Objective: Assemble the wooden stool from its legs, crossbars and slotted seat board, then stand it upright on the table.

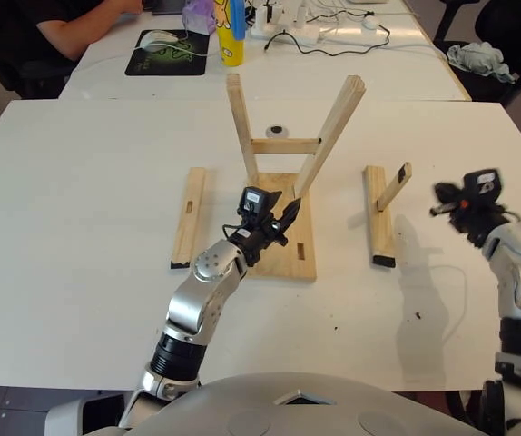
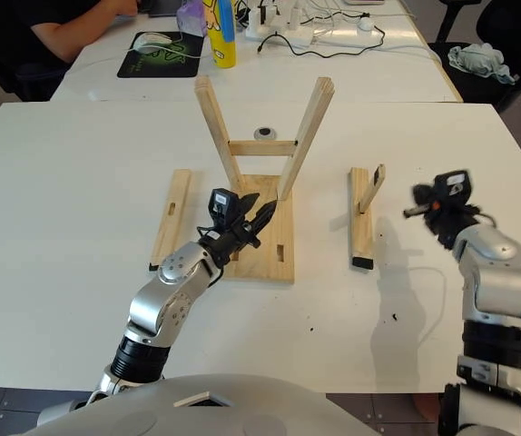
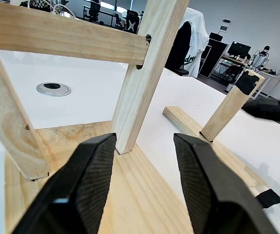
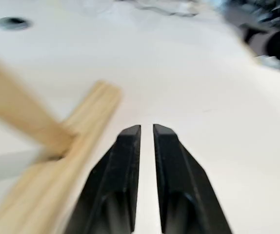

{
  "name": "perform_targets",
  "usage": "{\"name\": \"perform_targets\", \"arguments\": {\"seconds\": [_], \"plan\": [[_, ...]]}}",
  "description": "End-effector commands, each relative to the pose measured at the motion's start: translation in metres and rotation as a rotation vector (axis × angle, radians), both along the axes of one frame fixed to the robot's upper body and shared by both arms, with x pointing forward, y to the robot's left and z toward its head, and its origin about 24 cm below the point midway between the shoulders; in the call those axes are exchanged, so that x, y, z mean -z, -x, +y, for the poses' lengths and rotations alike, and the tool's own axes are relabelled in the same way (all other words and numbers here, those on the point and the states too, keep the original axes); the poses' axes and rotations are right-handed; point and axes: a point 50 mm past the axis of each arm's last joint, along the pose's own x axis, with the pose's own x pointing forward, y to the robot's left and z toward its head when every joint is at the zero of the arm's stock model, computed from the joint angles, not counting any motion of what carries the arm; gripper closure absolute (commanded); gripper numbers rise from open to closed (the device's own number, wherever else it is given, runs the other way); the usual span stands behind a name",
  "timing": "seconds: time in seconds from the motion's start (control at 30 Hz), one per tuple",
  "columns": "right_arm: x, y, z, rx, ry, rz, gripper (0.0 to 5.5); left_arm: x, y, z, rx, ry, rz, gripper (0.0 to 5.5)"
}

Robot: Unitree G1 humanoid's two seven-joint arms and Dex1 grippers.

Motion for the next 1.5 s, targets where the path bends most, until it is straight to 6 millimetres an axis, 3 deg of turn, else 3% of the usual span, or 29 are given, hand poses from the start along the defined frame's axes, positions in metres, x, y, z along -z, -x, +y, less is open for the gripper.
{"name": "perform_targets", "arguments": {"seconds": [0.03,0.17,0.37,0.77,1.03,1.1,1.3,1.5], "plan": [[-0.016,0.003,-0.001,-0.096,-0.081,0.112,4.36,0.000,0.008,-0.011,-0.063,0.058,0.015,3.33],[-0.017,-0.004,0.004,-0.083,-0.120,0.268,3.73,0.000,0.010,-0.011,-0.097,0.065,0.016,3.33],[-0.011,-0.004,0.032,-0.015,-0.168,0.469,2.79,-0.004,0.010,-0.012,-0.073,0.064,0.012,3.33],[-0.004,0.012,0.046,0.110,-0.050,0.406,0.96,-0.004,0.015,-0.012,0.021,0.043,0.038,3.33],[0.006,-0.001,0.071,0.148,0.004,0.317,0.96,-0.005,0.013,-0.014,0.073,0.031,0.036,3.33],[0.005,-0.005,0.070,0.192,0.018,0.275,0.96,-0.006,0.012,-0.014,0.093,0.024,0.033,3.33],[0.027,0.011,0.054,0.325,0.113,0.349,0.96,-0.009,0.011,-0.013,0.132,0.011,0.027,3.33],[0.037,0.015,0.061,0.311,0.100,0.418,1.91,-0.009,0.010,-0.012,0.141,0.006,0.029,3.33]]}}
